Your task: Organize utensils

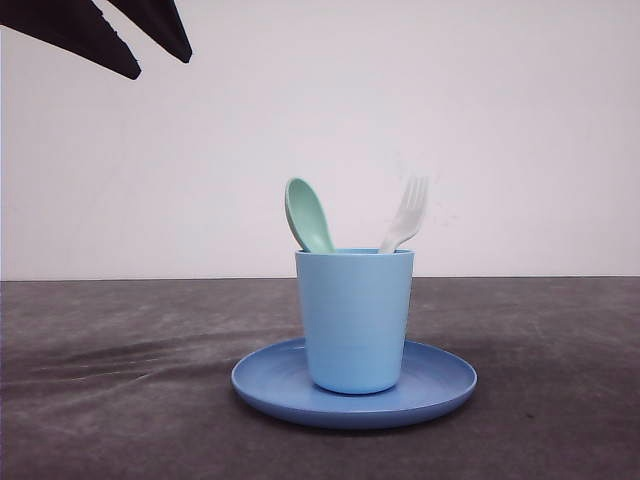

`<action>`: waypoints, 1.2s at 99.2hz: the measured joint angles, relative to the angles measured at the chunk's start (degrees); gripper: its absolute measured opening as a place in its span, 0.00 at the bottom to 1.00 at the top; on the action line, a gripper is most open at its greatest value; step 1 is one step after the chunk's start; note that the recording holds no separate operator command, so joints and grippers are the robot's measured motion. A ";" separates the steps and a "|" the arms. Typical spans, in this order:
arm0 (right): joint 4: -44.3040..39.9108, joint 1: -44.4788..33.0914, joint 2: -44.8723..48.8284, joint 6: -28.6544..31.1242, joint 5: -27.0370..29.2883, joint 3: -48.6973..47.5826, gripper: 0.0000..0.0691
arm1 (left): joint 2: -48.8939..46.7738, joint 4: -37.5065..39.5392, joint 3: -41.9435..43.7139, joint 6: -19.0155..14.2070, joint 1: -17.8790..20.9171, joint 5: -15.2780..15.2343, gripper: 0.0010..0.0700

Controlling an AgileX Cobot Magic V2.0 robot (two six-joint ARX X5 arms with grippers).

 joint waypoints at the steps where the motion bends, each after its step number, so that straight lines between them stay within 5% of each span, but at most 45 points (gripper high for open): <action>1: -0.17 0.00 0.00 0.00 0.00 0.00 0.89 | 0.00 0.00 0.00 -0.04 0.00 0.00 0.38; 23: -1.88 0.00 0.33 -0.02 0.42 -0.02 0.83 | 0.00 0.11 0.00 -0.44 0.00 0.00 0.38; 33: -1.90 0.00 0.33 -0.02 1.16 -0.02 0.51 | 0.00 0.61 0.00 -0.79 0.00 0.02 0.35; 41: -1.99 0.00 0.33 -0.15 1.20 -0.02 0.19 | 0.00 0.63 0.00 -1.07 0.00 0.02 0.15; 52: -2.40 0.00 0.33 -0.17 1.66 -0.02 0.03 | 0.00 0.63 0.00 -1.51 0.00 0.00 0.04; 119: 2.16 0.00 0.33 -0.17 2.36 -0.02 0.00 | 0.00 0.13 0.00 -1.88 0.00 0.02 0.02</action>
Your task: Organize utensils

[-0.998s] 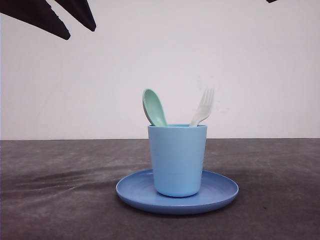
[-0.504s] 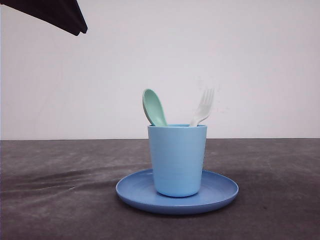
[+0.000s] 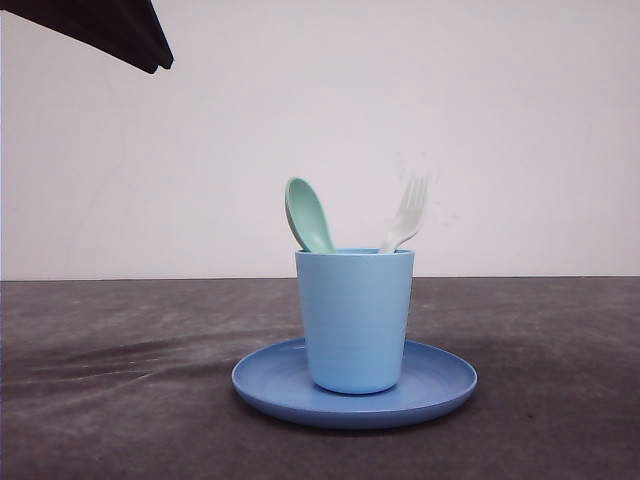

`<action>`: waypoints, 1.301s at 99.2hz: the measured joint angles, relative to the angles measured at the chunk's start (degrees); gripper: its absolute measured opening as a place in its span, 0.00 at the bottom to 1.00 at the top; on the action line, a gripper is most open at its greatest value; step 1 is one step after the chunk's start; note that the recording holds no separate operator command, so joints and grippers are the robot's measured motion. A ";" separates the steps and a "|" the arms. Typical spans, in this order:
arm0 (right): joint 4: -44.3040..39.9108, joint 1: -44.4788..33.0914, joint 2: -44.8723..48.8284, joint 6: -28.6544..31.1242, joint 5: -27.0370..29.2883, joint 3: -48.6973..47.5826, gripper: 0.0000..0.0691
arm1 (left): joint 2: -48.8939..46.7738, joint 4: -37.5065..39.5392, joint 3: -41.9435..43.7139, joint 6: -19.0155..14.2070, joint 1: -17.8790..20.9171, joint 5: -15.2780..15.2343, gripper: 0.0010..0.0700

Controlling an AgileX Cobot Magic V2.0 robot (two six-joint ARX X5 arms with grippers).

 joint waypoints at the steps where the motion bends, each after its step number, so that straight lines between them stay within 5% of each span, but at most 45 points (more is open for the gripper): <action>1: 0.00 0.00 0.00 0.00 0.00 0.00 0.00 | 0.00 0.00 0.00 0.00 0.00 -0.02 0.02; 25: 0.00 0.00 0.00 0.00 0.00 0.00 0.00 | -0.02 -0.02 0.00 0.33 0.02 -0.22 0.02; 46: 0.02 0.00 0.00 0.00 0.00 0.00 0.00 | -3.65 -0.11 0.00 5.84 3.87 -4.96 0.02; 74: 0.00 0.00 0.00 0.00 0.00 0.00 0.00 | -12.44 -2.16 0.00 9.29 20.06 -4.79 0.02; 92: 0.02 0.00 0.00 0.00 0.00 0.00 0.00 | -18.91 -2.54 -2.86 11.89 31.54 -1.62 0.02; 113: 0.00 0.00 0.00 0.00 0.00 0.00 0.00 | -28.06 -1.86 -12.85 13.16 41.35 0.63 0.02; 129: 0.02 0.00 0.00 0.00 0.00 0.00 0.00 | -36.11 4.72 -25.38 13.35 47.19 5.84 0.02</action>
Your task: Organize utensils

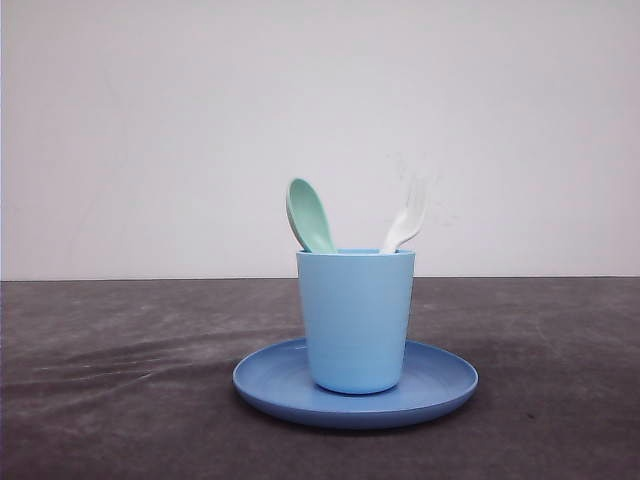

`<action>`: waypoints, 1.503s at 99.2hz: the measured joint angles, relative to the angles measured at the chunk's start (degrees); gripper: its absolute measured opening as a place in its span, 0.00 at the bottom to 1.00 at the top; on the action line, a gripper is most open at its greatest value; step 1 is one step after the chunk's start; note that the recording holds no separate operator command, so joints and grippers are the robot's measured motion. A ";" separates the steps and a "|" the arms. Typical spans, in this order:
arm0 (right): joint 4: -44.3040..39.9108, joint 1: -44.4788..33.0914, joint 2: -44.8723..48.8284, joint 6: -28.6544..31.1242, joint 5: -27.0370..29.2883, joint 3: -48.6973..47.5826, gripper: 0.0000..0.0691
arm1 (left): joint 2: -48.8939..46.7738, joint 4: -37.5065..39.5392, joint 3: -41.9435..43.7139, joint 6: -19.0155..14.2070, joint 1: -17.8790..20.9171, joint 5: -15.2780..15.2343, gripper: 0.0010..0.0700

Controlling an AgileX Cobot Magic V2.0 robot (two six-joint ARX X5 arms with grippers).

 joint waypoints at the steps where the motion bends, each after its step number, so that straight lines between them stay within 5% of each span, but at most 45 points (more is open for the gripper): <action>1: -0.02 0.00 0.00 0.00 0.00 0.00 0.00 | -0.52 0.39 -0.83 0.00 0.26 0.22 0.02; 42: -0.02 0.00 0.00 0.00 0.00 0.00 0.00 | -15.19 5.68 -20.55 -0.02 3.21 2.32 0.02; 74: 0.00 0.00 0.00 0.00 0.02 0.00 0.00 | -17.62 9.84 -22.10 0.11 3.23 4.83 0.02; 96: 0.00 0.00 0.00 0.00 0.02 0.00 0.00 | -17.62 9.62 -22.10 0.68 2.95 9.60 0.02; 121: 0.00 0.00 0.00 0.00 0.02 0.00 0.00 | -17.62 9.64 -22.10 4.02 1.33 9.90 0.02; 149: 0.00 0.00 0.00 0.00 0.02 0.00 0.00 | -17.62 9.64 -22.10 4.09 1.33 9.90 0.02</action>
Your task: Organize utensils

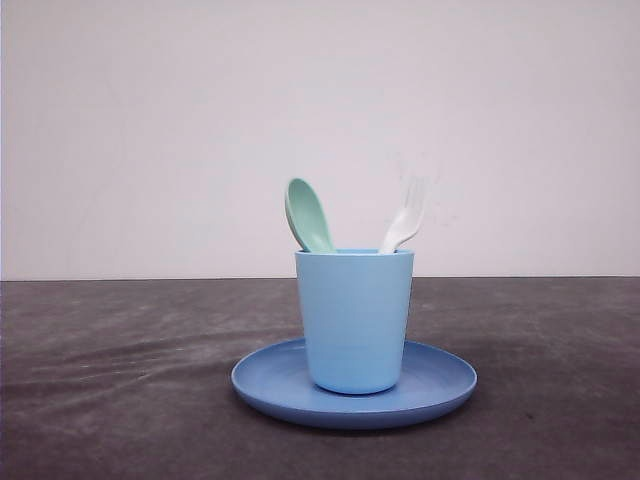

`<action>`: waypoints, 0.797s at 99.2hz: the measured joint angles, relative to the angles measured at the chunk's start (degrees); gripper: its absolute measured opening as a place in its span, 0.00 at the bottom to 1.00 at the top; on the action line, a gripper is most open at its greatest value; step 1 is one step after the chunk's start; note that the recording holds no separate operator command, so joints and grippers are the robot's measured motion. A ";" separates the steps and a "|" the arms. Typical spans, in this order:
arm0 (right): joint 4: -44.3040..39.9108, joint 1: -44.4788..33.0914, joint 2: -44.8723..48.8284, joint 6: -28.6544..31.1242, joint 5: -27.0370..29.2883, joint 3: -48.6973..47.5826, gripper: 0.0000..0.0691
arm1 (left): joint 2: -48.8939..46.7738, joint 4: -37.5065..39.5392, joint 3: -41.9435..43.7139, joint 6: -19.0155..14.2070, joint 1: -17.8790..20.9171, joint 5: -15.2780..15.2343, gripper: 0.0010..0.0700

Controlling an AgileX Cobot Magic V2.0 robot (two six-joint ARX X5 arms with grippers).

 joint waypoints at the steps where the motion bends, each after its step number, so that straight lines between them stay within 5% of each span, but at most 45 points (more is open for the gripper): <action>1: 0.00 0.00 0.00 0.00 0.00 0.00 0.00 | 0.00 0.00 0.00 0.00 0.00 0.00 0.02; 59: 0.00 0.00 0.00 -0.28 0.17 0.00 0.00 | 0.00 0.00 0.00 0.02 0.00 0.00 0.02; 79: 3.13 -2.29 0.00 -5.40 4.70 0.00 0.00 | 0.00 0.00 0.00 0.07 0.00 0.00 0.02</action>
